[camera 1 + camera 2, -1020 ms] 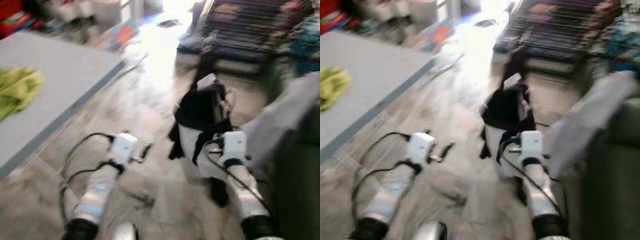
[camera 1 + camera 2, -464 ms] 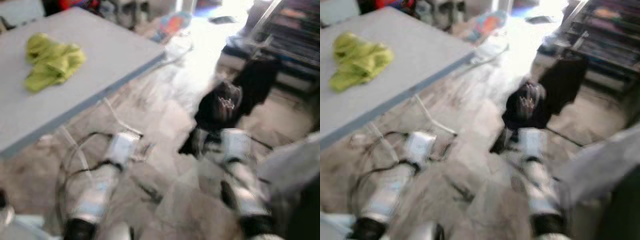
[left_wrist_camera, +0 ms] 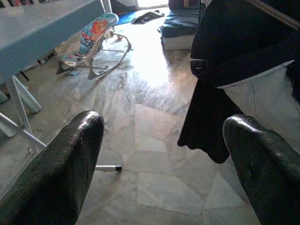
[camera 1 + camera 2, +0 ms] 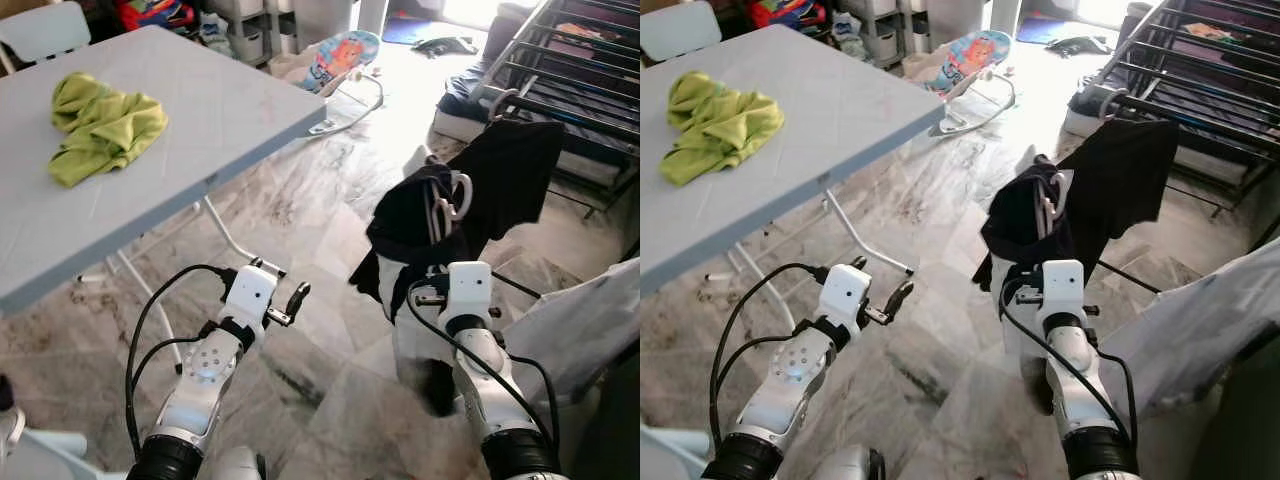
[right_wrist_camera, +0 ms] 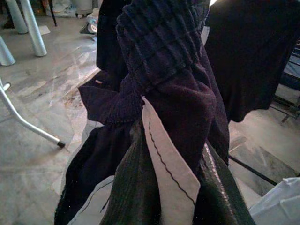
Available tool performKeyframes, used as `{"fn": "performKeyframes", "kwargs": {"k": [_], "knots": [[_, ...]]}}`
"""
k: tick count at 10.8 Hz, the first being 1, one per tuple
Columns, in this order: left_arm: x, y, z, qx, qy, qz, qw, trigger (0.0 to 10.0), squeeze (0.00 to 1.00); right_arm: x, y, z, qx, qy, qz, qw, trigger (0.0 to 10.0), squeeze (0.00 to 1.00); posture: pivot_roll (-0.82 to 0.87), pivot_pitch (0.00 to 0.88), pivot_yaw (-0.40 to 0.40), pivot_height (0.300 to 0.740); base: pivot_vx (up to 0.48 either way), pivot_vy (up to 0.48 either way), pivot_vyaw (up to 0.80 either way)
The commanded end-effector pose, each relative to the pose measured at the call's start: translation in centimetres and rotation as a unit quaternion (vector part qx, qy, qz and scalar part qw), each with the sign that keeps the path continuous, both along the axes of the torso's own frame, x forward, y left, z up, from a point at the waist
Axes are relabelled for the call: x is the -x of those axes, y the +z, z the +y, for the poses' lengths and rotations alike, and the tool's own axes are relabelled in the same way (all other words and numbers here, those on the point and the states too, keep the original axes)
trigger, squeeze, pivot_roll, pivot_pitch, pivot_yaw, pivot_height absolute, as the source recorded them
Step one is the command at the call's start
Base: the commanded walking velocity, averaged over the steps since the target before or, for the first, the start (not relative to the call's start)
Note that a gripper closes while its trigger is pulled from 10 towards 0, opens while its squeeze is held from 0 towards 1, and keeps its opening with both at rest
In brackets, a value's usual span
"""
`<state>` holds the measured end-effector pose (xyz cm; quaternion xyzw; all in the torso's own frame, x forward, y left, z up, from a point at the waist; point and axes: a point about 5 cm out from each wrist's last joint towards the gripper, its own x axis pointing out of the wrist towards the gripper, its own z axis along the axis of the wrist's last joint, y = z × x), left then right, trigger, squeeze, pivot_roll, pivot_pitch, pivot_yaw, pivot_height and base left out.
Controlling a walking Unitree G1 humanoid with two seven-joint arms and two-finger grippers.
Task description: Hang hanger
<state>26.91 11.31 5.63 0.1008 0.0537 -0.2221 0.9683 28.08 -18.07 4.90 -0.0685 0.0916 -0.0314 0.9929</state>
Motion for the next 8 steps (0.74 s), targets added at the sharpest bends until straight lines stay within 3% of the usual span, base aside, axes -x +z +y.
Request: {"fn": "performKeyframes", "kwargs": {"k": [1, 8], "knots": [[-0.04, 0.16, 0.00, -0.005, -0.005, -0.004, 1.000, 10.0, 0.00, -0.58, 1.12, 0.18, -0.006, 0.004, -0.027, 1.000, 10.0, 0.00, -0.08, 0.000, -0.021, 0.740, -0.247, 0.000, 0.00], [-0.07, 0.06, -0.16, -0.010, -0.009, -0.003, 1.000, 10.0, 0.00, -0.85, 1.09, 0.54, -0.010, 0.019, -0.023, 1.000, 10.0, 0.00, -0.08, 0.000, -0.025, 0.740, -0.263, 0.000, 0.00]]}}
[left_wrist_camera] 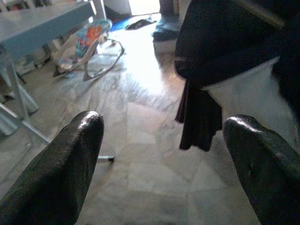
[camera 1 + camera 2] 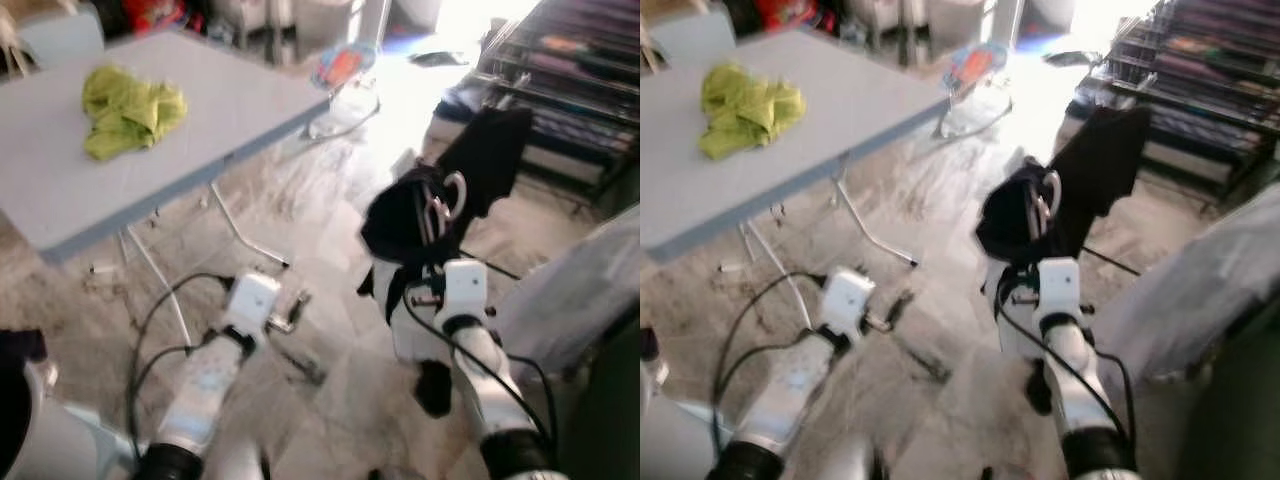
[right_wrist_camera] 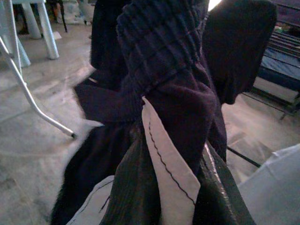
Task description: Hang hanger
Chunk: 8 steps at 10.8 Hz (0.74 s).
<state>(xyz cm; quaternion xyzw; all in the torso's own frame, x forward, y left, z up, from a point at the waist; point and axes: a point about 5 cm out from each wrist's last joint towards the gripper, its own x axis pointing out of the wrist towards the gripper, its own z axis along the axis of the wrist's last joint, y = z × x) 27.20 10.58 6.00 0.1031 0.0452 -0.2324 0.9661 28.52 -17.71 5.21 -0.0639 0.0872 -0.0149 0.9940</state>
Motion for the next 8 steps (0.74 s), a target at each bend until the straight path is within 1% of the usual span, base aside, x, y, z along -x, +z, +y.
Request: {"fn": "performKeyframes", "kwargs": {"k": [1, 3, 4, 5, 6, 7, 8], "knots": [[0.2, -0.3, 0.5, -0.010, 0.003, 0.005, 1.000, 10.0, 0.00, -0.4, 0.7, 0.4, -0.004, 0.009, -0.017, 1.000, 10.0, 0.00, -0.08, 0.000, -0.026, 0.740, -0.255, 0.000, 0.00], [0.1, -0.3, 0.5, -0.009, 0.002, 0.004, 1.000, 10.0, 0.00, -0.5, 0.7, 0.9, -0.009, 0.023, -0.018, 1.000, 10.0, 0.00, -0.08, 0.000, -0.027, 0.740, 0.000, 0.000, 0.00], [0.1, -0.2, 0.4, -0.004, 0.001, 0.002, 1.000, 10.0, 0.00, -0.5, 0.7, 1.2, -0.003, 0.034, -0.016, 0.999, 10.0, 0.00, -0.08, 0.000, -0.025, 0.740, 0.000, 0.000, 0.80], [0.0, -0.1, 0.4, -0.004, 0.003, 0.003, 1.000, 10.0, 0.00, -0.5, 0.8, 1.4, -0.008, 0.038, -0.018, 0.999, 10.0, 0.00, -0.07, 0.000, -0.025, 0.740, 0.000, 0.000, 0.80], [-0.4, 0.2, 0.6, -0.002, 0.014, -0.001, 1.000, 10.0, 0.00, -0.7, 1.1, 2.0, -0.016, 0.057, -0.027, 0.998, 10.0, 0.00, -0.07, 0.000, -0.021, 0.740, 0.000, 0.000, 0.80], [-0.5, 0.3, 0.8, -0.005, 0.019, -0.004, 1.000, 10.0, 0.00, -0.7, 1.2, 2.2, -0.014, 0.067, -0.027, 0.997, 10.0, 0.00, -0.07, 0.000, -0.021, 0.740, 0.000, 0.000, 0.80], [-0.4, 0.0, 1.3, -0.025, 0.015, 0.003, 1.000, 10.0, 0.00, -0.8, 1.6, 3.0, -0.001, 0.103, -0.033, 0.994, 10.0, 0.00, -0.07, 0.000, -0.016, 0.740, 0.000, 0.000, 0.80]]}}
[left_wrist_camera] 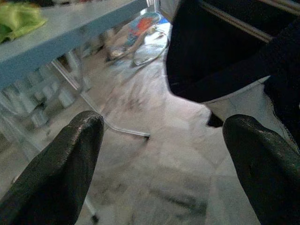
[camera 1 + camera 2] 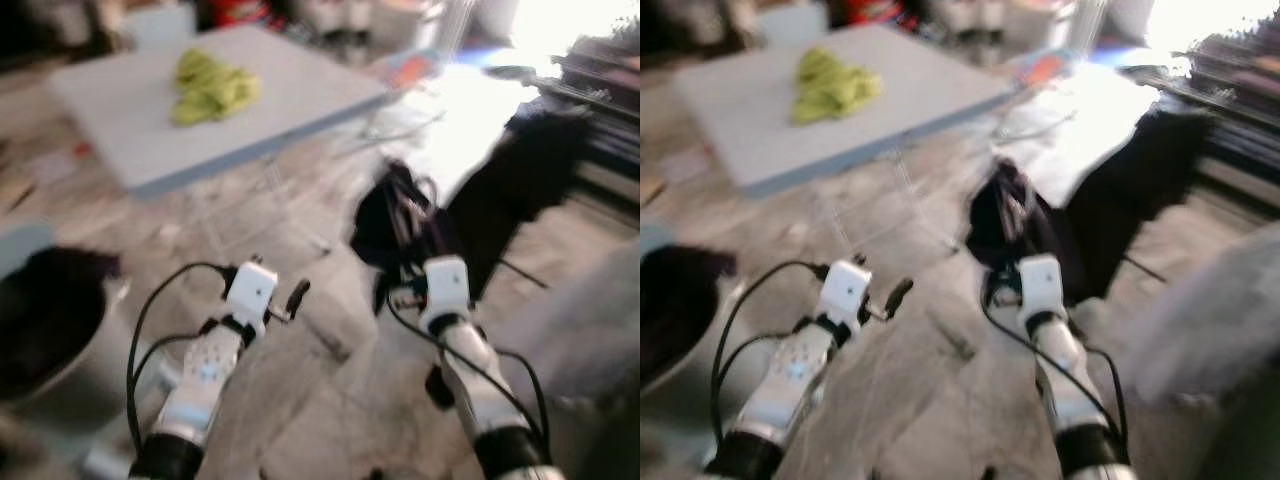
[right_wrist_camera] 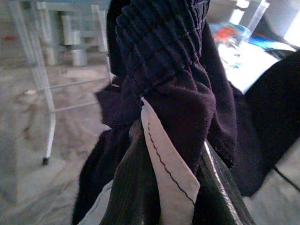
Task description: Hang hanger
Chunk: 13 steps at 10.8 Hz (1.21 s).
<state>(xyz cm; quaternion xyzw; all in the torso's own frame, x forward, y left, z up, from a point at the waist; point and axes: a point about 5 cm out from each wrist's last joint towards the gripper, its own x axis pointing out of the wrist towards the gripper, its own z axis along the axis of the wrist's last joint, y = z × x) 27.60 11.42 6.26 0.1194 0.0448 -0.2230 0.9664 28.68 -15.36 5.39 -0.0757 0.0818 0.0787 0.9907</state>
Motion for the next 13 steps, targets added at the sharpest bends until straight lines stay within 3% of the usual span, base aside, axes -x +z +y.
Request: {"fn": "performKeyframes", "kwargs": {"k": [1, 5, 6, 8, 9, 11, 13], "knots": [[-0.1, -0.4, 0.9, -0.013, 0.013, 0.010, 1.000, 10.0, 0.00, -0.7, 1.8, 1.1, -0.003, 0.039, -0.040, 0.998, 10.0, 0.00, -0.08, 0.000, -0.018, 0.740, 0.000, 0.000, 0.80], [-0.9, -0.3, 1.5, -0.036, 0.023, 0.003, 0.999, 10.0, 0.00, -0.6, 2.3, 0.8, -0.006, 0.114, -0.027, 0.993, 10.0, 0.00, -0.08, 0.000, -0.023, 0.740, 0.000, 0.000, 0.80], [-1.2, -0.1, 1.9, -0.038, 0.034, 0.000, 0.999, 10.0, 0.00, -0.2, 2.4, 1.2, 0.001, 0.163, -0.022, 0.986, 10.0, 0.00, -0.09, 0.000, -0.013, 0.740, 0.000, 0.000, 0.00], [-1.7, 0.0, 3.0, -0.063, 0.052, -0.007, 0.997, 10.0, 0.00, 0.5, 3.2, 0.4, -0.007, 0.223, -0.016, 0.975, 10.0, 0.00, -0.08, 0.000, -0.009, 0.740, 0.000, 0.000, 0.00], [-1.9, 0.1, 3.4, -0.065, 0.059, -0.007, 0.996, 10.0, 0.00, 1.0, 3.6, 0.2, -0.019, 0.258, -0.011, 0.966, 10.0, 0.00, -0.08, 0.000, -0.006, 0.740, 0.000, 0.000, 0.00], [-2.0, -0.2, 3.3, -0.079, 0.057, -0.004, 0.995, 10.0, 0.00, 2.3, 4.9, 0.2, -0.029, 0.356, 0.000, 0.934, 10.0, 0.00, -0.08, 0.000, 0.004, 0.740, 0.000, 0.000, 0.00], [-2.0, -0.1, 2.1, -0.068, 0.043, -0.006, 0.997, 10.0, 0.00, 3.0, 6.1, 1.0, -0.038, 0.397, 0.004, 0.917, 10.0, 0.00, -0.08, 0.000, 0.015, 0.740, 0.000, 0.000, 0.00]]}}
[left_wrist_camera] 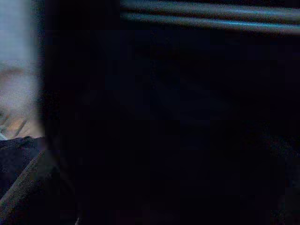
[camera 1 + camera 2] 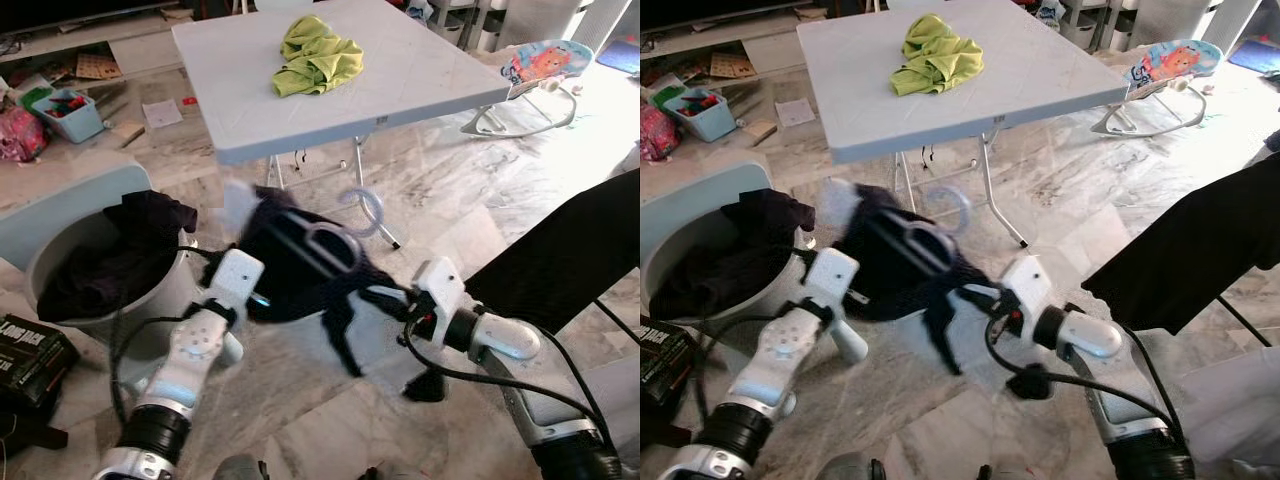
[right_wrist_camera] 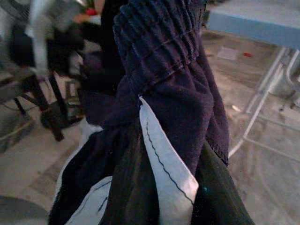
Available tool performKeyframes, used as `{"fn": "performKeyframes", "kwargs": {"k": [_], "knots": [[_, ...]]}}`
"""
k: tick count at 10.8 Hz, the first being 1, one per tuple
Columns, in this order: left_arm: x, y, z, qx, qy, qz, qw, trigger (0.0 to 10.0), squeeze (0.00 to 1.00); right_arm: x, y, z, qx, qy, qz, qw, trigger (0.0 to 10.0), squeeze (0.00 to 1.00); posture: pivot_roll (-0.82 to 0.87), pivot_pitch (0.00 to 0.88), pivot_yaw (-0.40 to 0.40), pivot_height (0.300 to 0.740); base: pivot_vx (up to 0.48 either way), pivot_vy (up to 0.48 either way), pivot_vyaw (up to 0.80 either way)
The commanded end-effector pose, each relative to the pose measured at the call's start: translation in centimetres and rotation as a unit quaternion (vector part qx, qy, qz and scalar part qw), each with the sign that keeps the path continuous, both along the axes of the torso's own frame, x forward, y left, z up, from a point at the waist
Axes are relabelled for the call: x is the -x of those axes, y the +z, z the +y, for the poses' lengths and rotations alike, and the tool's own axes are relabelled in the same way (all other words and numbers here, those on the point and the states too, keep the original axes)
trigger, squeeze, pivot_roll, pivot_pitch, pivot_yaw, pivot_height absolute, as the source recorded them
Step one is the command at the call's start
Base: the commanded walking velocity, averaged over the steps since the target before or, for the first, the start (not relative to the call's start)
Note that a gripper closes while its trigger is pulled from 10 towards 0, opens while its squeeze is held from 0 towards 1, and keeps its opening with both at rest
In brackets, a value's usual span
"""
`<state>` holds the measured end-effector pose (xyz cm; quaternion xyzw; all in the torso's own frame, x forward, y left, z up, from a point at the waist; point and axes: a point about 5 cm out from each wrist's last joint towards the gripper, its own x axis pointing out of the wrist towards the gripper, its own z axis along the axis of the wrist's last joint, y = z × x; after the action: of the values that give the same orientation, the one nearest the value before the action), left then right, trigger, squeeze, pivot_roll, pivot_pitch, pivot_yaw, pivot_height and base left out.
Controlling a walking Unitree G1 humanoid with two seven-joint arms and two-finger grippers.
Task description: Hang hanger
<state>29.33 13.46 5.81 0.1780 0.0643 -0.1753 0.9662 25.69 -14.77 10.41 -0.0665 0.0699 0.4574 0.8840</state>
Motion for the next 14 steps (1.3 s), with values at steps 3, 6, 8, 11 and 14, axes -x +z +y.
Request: {"fn": "performKeyframes", "kwargs": {"k": [3, 6, 8, 11, 14], "knots": [[-0.3, 1.1, -0.4, 0.048, -0.033, -0.014, 0.998, 7.9, 0.00, 1.5, 0.2, 0.3, 0.022, 0.064, 0.008, 0.998, 10.0, 0.00, -0.09, 0.000, 0.016, 0.740, 0.000, 0.000, 0.00], [-1.2, 2.0, 1.7, 0.045, 0.006, -0.041, 0.998, 0.0, 0.00, 2.6, -0.7, -1.0, 0.077, 0.089, 0.041, 0.992, 10.0, 0.00, -0.09, 0.000, 0.015, 0.740, 0.000, 0.000, 0.00], [-1.8, 2.7, 2.5, 0.038, 0.034, -0.062, 0.997, 0.0, 0.00, 3.0, -1.9, -1.8, 0.128, 0.100, 0.055, 0.985, 10.0, 0.00, -0.10, 0.000, 0.011, 0.740, 0.000, 0.000, 0.00], [-2.4, 3.1, 4.4, 0.021, 0.081, -0.071, 0.994, 10.0, 0.00, 4.0, -4.6, -4.7, 0.229, 0.098, 0.088, 0.964, 10.0, 0.00, -0.10, 0.000, 0.006, 0.740, 0.000, 0.000, 0.00], [-2.2, 1.7, 3.8, 0.011, 0.067, -0.035, 0.997, 10.0, 0.00, 2.5, -4.1, -5.1, 0.247, 0.061, 0.047, 0.966, 10.0, 0.00, -0.10, 0.000, 0.006, 0.740, 0.000, 0.000, 0.00]]}}
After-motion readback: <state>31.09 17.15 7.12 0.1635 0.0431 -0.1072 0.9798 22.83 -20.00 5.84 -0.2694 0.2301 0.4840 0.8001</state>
